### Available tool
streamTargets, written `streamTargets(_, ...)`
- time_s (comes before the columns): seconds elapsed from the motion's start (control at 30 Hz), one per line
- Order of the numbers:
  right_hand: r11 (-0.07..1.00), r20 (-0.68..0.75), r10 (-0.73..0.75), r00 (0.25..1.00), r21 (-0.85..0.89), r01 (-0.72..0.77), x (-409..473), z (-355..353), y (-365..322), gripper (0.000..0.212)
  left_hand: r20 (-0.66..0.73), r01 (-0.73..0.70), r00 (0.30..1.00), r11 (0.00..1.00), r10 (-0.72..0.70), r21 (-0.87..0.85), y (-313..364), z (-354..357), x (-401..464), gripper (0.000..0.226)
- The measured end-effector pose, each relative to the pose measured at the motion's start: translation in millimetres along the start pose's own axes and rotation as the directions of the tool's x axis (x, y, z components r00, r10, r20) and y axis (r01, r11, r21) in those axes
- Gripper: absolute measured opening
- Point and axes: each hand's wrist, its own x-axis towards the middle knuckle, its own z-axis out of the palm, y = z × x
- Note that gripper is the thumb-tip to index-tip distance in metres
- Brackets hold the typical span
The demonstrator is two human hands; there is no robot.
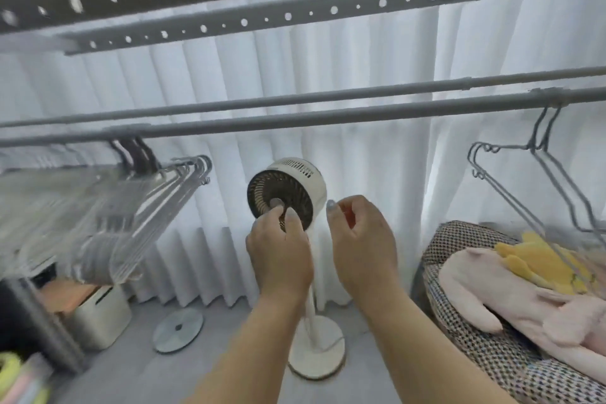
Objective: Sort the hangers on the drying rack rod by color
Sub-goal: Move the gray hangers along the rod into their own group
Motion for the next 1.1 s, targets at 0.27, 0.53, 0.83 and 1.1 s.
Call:
streamTargets(0.27, 0.984, 0.412, 0.086, 0.907, 0.107, -0.141, -11.8, 163.7, -53.6, 0.024, -0.227, 0.143, 0.965, 0.989, -0.129, 0.045, -77.4, -136.4, 85.8, 0.037)
streamTargets(0.53, 0.94, 0.569, 0.228, 0.79, 0.083, -0.331, -3.1, 294.7, -65.5, 0.049, -0.239, 0.23, 0.946, 0.973, -0.217, 0.026, -125.5, -199.4, 121.9, 0.025)
streamTargets(0.83, 0.828, 0.569, 0.315, 0.759, 0.226, -0.513, 4.1, 357.6, -74.8, 0.026, -0.109, 0.205, 0.973, 0.979, -0.203, 0.007, -140.9, -206.7, 133.2, 0.028)
streamTargets(1.1, 0.811, 0.401, 0.397, 0.825, 0.268, -0.52, 4.0, 332.7, -70.2, 0.017, -0.147, 0.011, 0.989, 0.982, 0.017, 0.191, -142.9, -202.1, 139.3, 0.03)
